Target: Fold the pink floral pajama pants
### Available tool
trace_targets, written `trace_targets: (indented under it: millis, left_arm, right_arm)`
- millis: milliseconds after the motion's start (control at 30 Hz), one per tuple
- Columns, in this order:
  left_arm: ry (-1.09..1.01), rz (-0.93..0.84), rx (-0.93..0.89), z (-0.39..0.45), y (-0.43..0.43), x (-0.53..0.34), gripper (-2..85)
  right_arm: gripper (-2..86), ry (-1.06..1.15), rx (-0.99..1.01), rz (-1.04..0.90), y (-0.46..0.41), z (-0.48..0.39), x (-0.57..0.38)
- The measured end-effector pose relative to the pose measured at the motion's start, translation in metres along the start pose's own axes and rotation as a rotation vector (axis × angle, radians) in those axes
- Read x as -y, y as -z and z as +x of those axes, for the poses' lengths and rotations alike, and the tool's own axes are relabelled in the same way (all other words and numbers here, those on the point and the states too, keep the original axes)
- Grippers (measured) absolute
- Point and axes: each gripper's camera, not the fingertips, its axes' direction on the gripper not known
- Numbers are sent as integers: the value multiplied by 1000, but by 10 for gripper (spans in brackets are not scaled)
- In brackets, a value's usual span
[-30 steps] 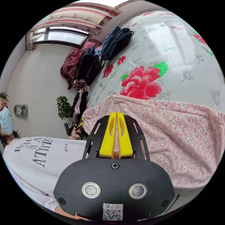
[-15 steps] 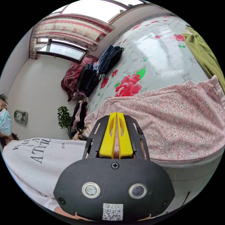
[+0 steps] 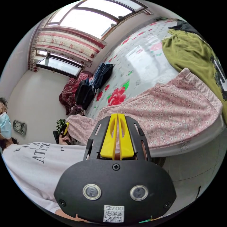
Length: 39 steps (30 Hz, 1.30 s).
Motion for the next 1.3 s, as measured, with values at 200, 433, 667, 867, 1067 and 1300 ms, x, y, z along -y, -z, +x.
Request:
trace_targets:
  millis: [200, 433, 667, 867, 1067, 1300]
  left_arm:
    - [-386, -315, -298, 118, -146, -19, 48]
    - [-583, -885, -172, 141, -302, -134, 98]
    - [-558, -688, -106, 130, -239, -105, 80]
    - [-394, -651, 101, 93, -217, -101, 78]
    - [-130, -561, 219, 54, -194, -103, 78]
    - [37, -499, 312, 24, -178, -107, 71]
  right_arm:
    - [-3, -82, -51, 111, 43, 17, -25]
    - [10, -237, -73, 222, 79, 50, -54]
    - [53, -355, -208, 383, 115, 92, -47]
    - [89, -431, -317, 405, 109, 129, -11]
    - [111, -506, -457, 347, 77, 131, 17]
    - [91, -443, -654, 261, 32, 97, 48]
